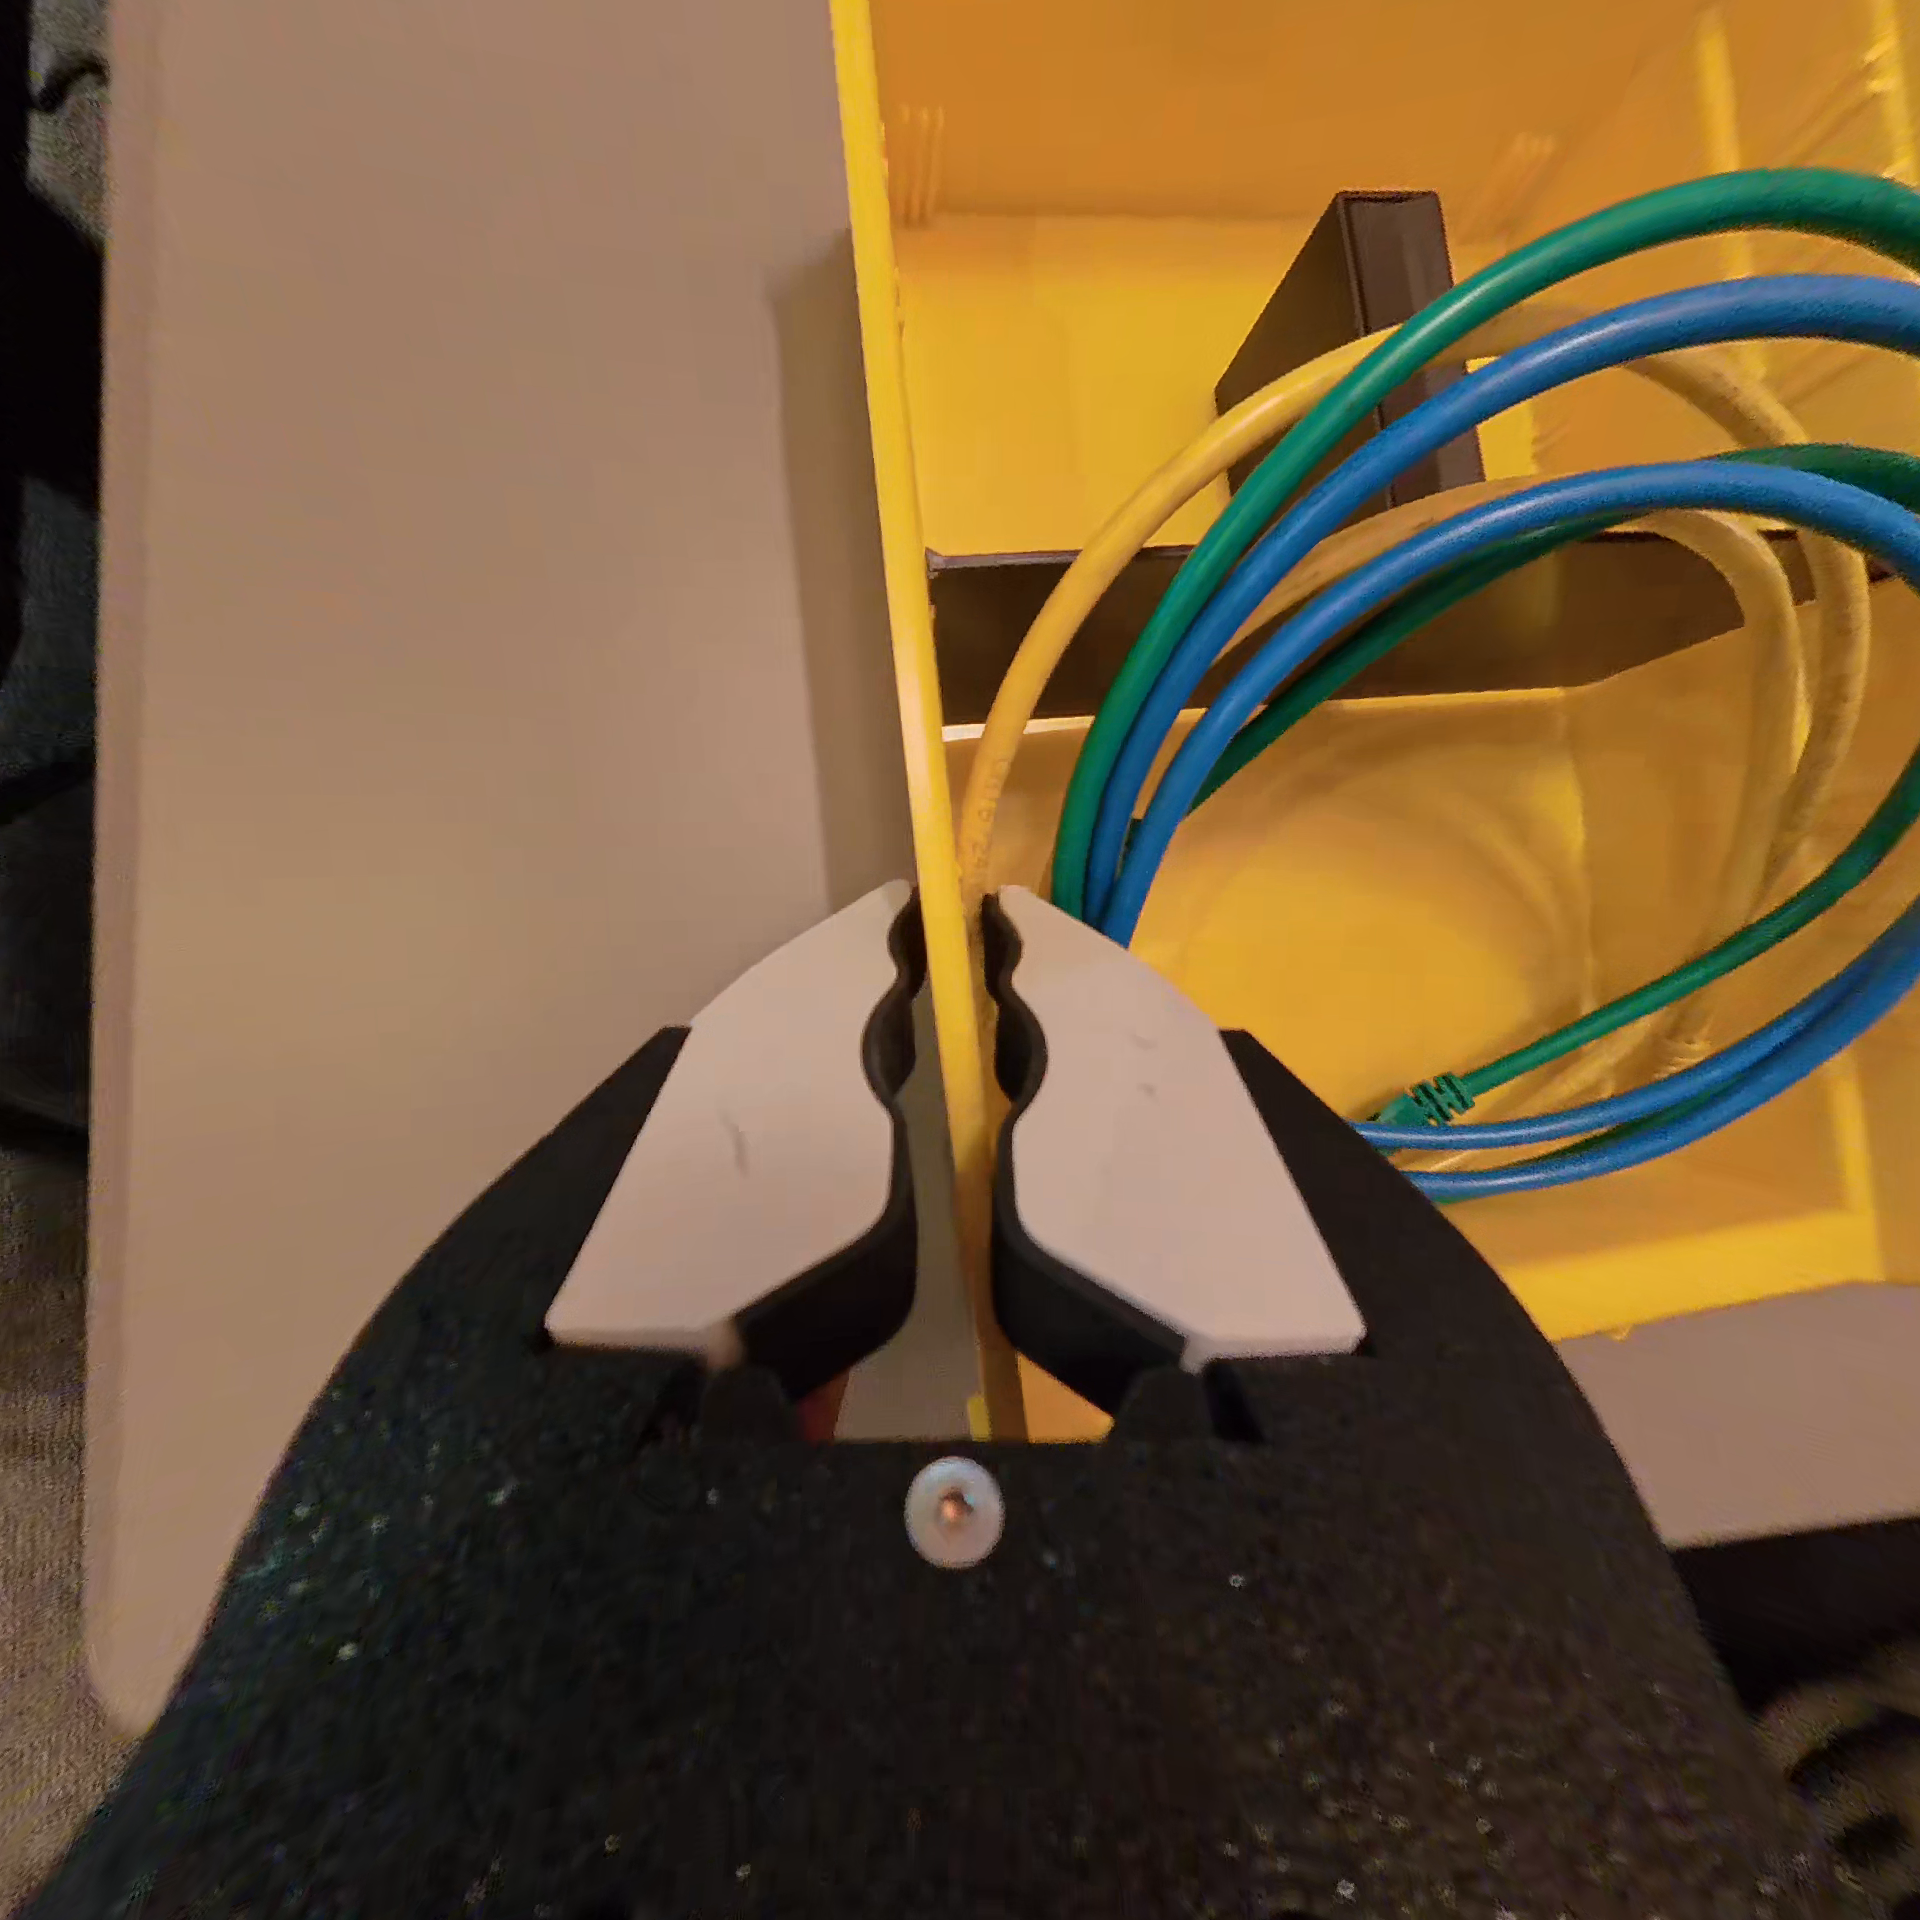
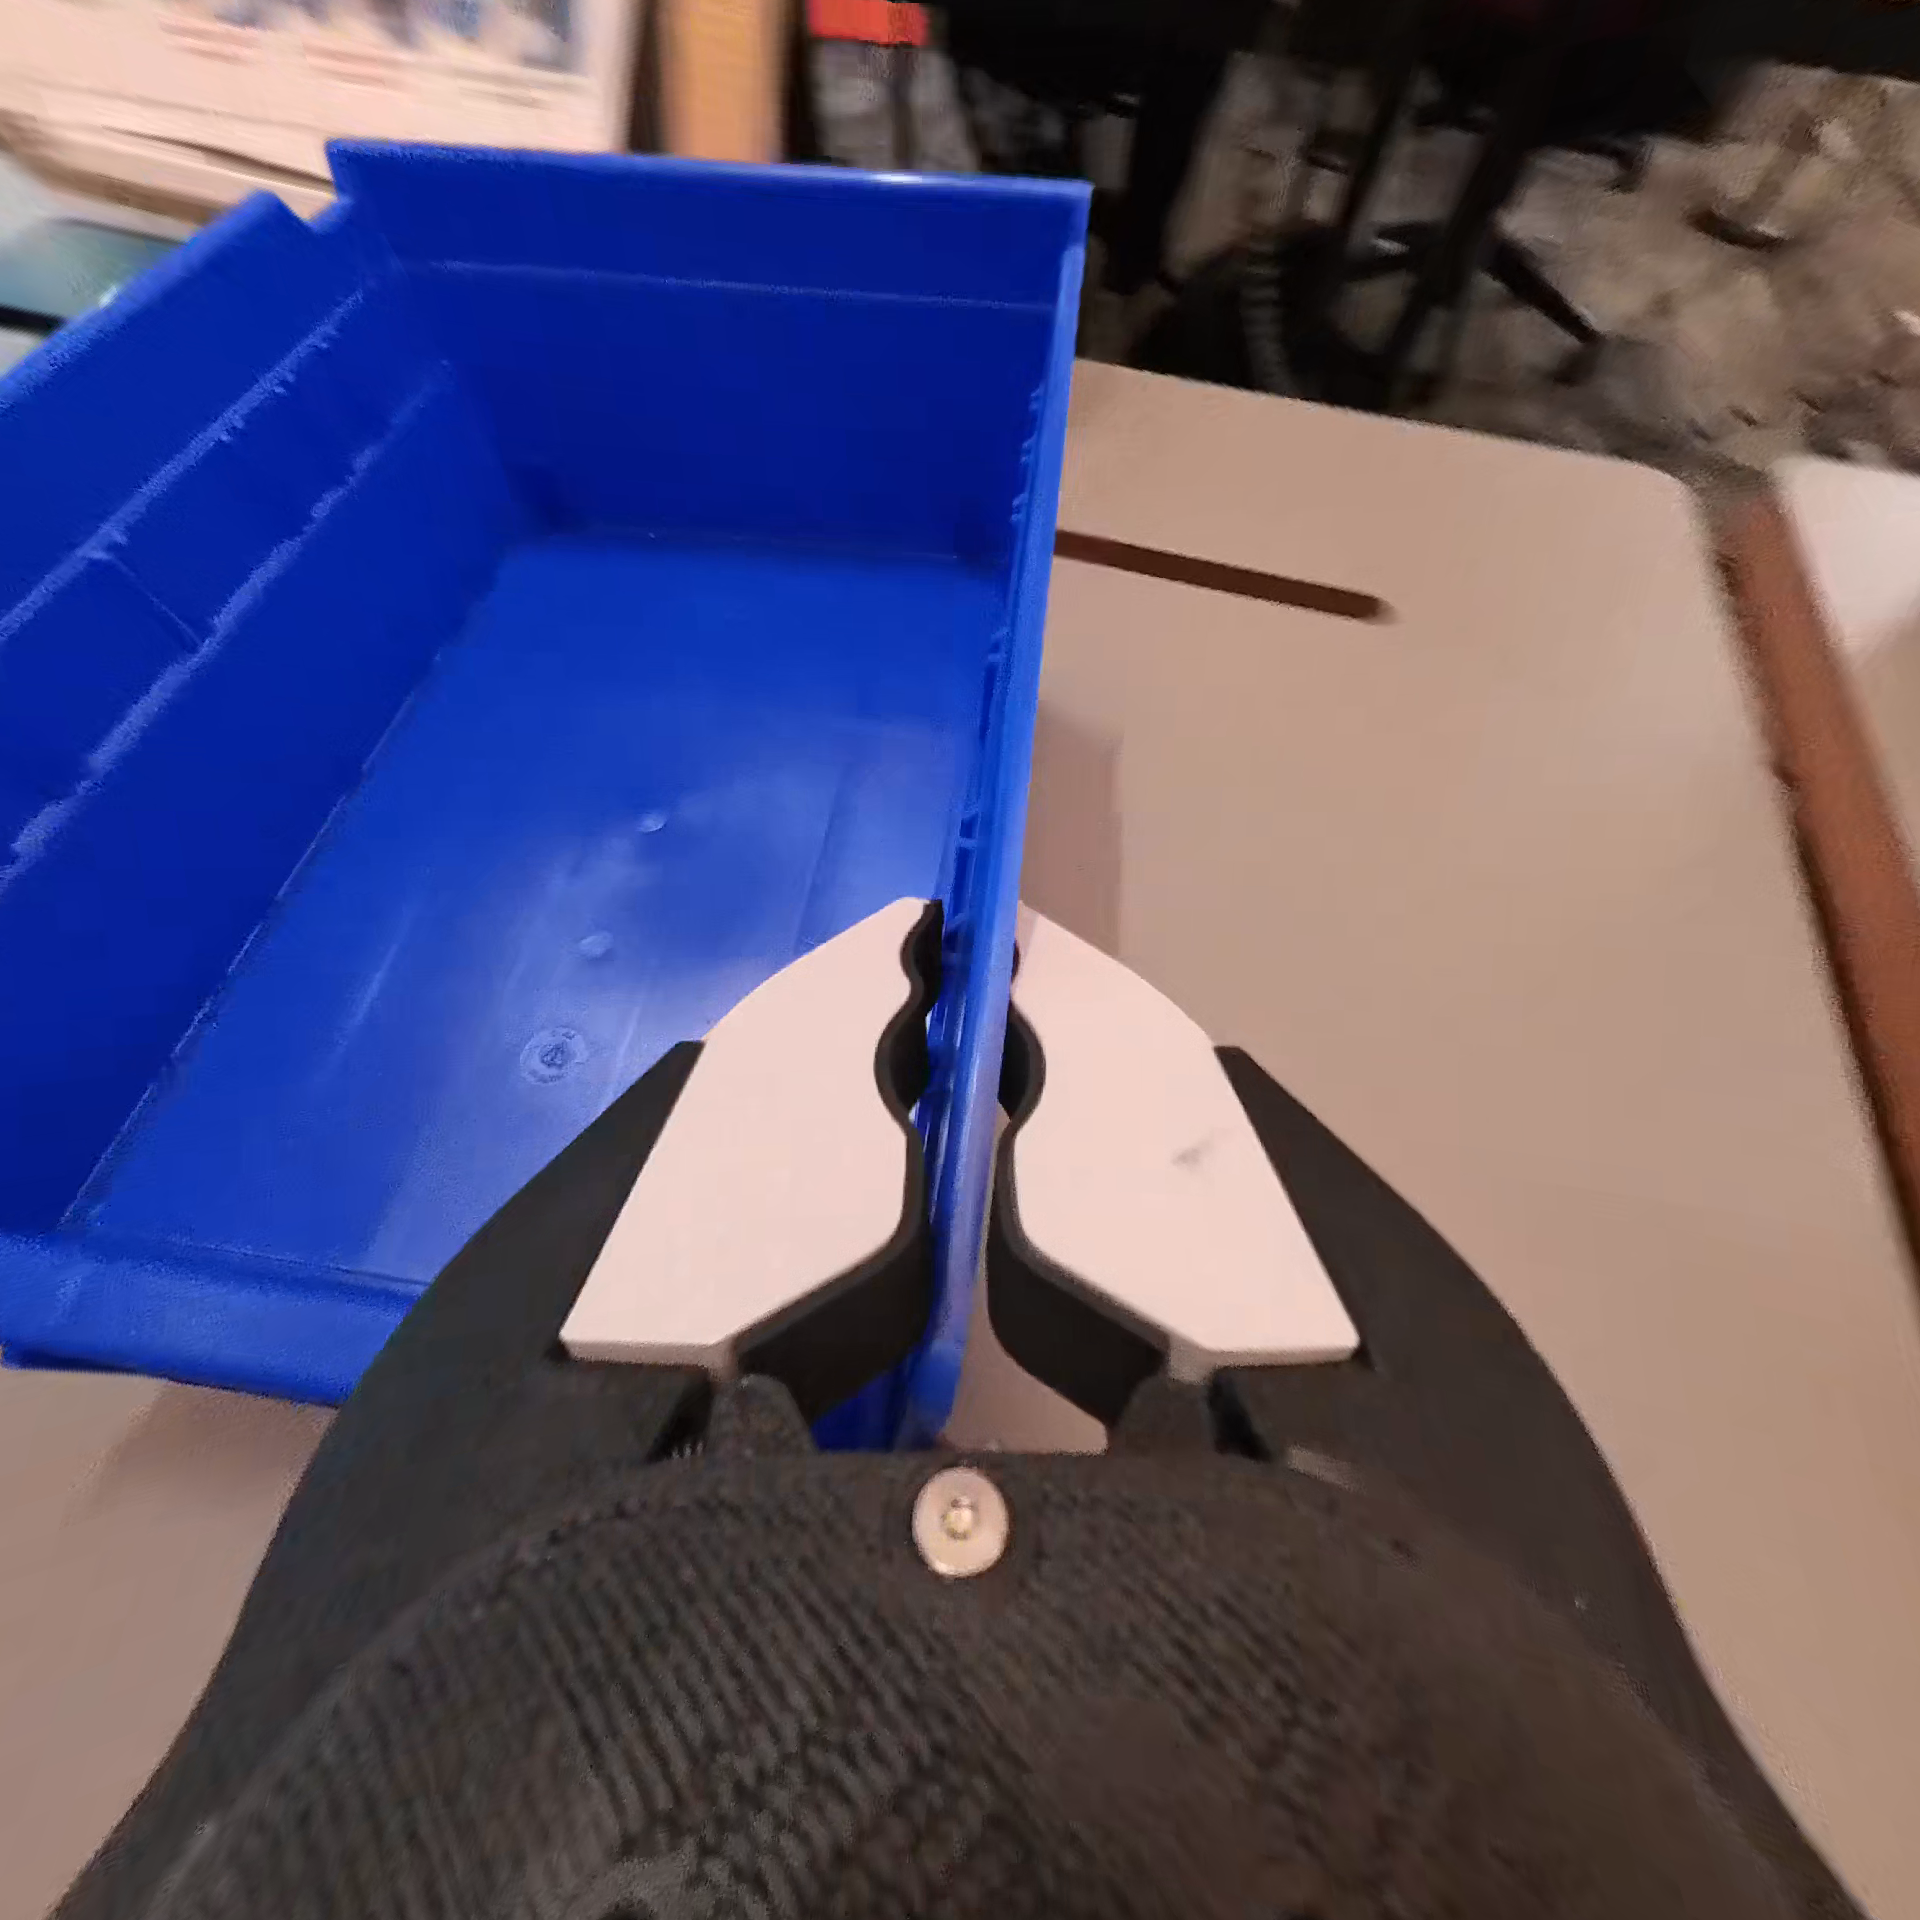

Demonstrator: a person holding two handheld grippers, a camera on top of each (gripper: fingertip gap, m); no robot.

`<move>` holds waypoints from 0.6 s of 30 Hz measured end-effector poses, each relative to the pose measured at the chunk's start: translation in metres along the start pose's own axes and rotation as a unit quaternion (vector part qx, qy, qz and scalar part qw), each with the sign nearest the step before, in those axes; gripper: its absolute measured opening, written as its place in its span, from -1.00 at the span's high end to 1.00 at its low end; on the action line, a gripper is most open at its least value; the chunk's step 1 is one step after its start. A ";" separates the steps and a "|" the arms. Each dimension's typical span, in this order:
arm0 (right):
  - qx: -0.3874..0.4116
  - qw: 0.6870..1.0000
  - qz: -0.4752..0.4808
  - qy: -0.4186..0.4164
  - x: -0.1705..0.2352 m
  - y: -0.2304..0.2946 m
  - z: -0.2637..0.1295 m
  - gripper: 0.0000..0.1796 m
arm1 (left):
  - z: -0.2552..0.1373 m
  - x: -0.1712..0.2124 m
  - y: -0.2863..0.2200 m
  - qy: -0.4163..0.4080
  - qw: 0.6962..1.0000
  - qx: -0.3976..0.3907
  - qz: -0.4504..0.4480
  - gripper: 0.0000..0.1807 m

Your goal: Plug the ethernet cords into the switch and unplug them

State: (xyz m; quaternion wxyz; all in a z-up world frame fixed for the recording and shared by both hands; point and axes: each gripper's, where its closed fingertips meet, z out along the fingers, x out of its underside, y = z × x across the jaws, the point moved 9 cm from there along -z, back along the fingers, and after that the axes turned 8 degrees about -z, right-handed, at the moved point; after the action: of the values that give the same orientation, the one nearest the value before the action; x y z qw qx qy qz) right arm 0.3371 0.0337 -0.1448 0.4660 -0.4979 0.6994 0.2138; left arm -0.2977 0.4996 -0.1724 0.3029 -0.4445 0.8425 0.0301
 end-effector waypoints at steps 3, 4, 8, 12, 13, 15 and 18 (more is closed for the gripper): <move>0.066 0.997 0.034 0.030 0.029 -0.056 -0.009 0.93 | 0.034 -0.043 -0.020 0.004 1.000 0.008 0.020 0.89; 0.079 0.995 0.044 0.039 0.038 -0.070 -0.009 0.93 | 0.046 -0.056 -0.026 0.004 1.000 0.012 0.026 0.89; 0.097 0.990 0.095 0.039 0.059 -0.105 -0.002 0.93 | 0.087 -0.104 -0.052 -0.002 0.999 0.028 0.031 0.89; 0.103 0.991 0.075 0.040 0.062 -0.115 0.014 0.93 | 0.115 -0.134 -0.072 -0.015 0.999 0.044 0.015 0.89; 0.100 0.991 0.080 0.032 0.062 -0.115 0.018 0.93 | 0.120 -0.139 -0.075 -0.018 0.999 0.048 0.010 0.89; 0.100 0.991 0.083 0.034 0.059 -0.116 0.024 0.93 | 0.127 -0.146 -0.081 -0.024 0.998 0.050 0.009 0.89; 0.111 0.991 0.069 0.032 0.055 -0.115 0.031 0.93 | 0.132 -0.152 -0.087 -0.026 0.999 0.041 0.019 0.89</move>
State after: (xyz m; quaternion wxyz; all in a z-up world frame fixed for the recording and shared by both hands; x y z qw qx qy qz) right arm 0.4496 -0.0175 -0.1884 0.4801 -0.4003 0.7660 0.1505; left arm -0.1035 0.6006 -0.1795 0.3414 -0.4152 0.8431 0.0129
